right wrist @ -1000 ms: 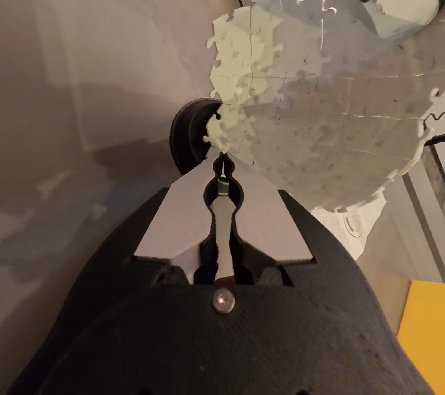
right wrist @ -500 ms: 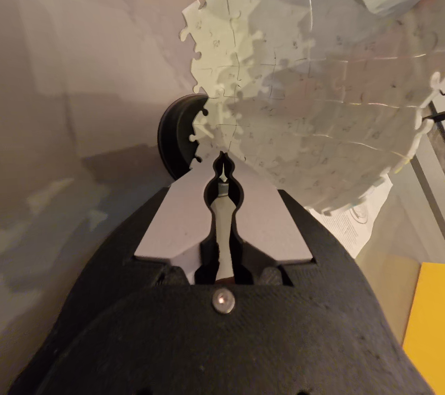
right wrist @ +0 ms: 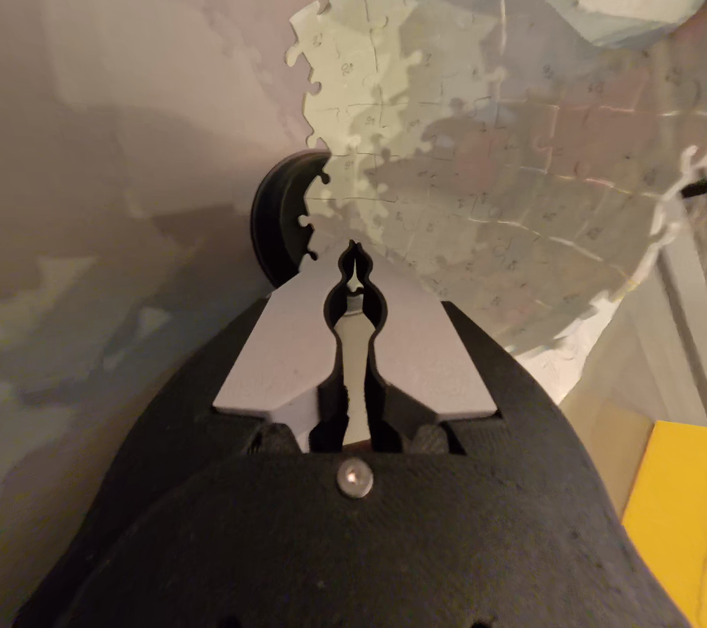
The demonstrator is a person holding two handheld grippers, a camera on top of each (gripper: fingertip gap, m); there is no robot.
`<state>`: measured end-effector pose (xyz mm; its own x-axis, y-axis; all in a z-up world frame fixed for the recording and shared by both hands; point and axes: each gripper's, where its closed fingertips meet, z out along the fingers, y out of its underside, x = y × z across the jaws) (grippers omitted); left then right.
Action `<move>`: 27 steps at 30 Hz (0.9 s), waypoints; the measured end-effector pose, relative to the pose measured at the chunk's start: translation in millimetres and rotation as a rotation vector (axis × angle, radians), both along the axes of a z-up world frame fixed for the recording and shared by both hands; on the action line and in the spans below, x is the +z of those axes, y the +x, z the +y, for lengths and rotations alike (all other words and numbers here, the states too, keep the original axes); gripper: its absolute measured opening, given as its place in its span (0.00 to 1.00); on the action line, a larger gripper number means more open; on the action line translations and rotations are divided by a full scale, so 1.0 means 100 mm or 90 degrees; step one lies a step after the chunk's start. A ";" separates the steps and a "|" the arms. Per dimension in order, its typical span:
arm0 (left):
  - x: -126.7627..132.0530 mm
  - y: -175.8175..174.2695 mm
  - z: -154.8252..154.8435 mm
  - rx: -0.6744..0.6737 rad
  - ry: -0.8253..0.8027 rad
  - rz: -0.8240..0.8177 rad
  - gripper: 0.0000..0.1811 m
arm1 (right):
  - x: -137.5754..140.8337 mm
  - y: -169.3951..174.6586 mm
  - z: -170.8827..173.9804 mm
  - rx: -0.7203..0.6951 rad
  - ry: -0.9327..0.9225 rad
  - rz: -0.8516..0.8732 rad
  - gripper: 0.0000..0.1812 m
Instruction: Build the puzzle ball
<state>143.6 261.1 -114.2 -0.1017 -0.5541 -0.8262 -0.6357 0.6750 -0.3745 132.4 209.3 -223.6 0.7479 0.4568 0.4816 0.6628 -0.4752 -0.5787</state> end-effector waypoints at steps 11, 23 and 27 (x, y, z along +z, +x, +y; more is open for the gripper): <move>-0.01 0.00 0.01 0.005 0.005 0.002 0.02 | -0.03 -0.03 0.03 0.032 0.012 -0.038 0.00; 0.00 0.00 0.00 0.006 0.011 -0.003 0.02 | -0.07 -0.09 0.08 0.064 -0.023 -0.070 0.00; 0.00 0.00 0.00 0.005 0.015 0.000 0.02 | -0.09 -0.10 0.09 0.083 -0.022 -0.105 0.00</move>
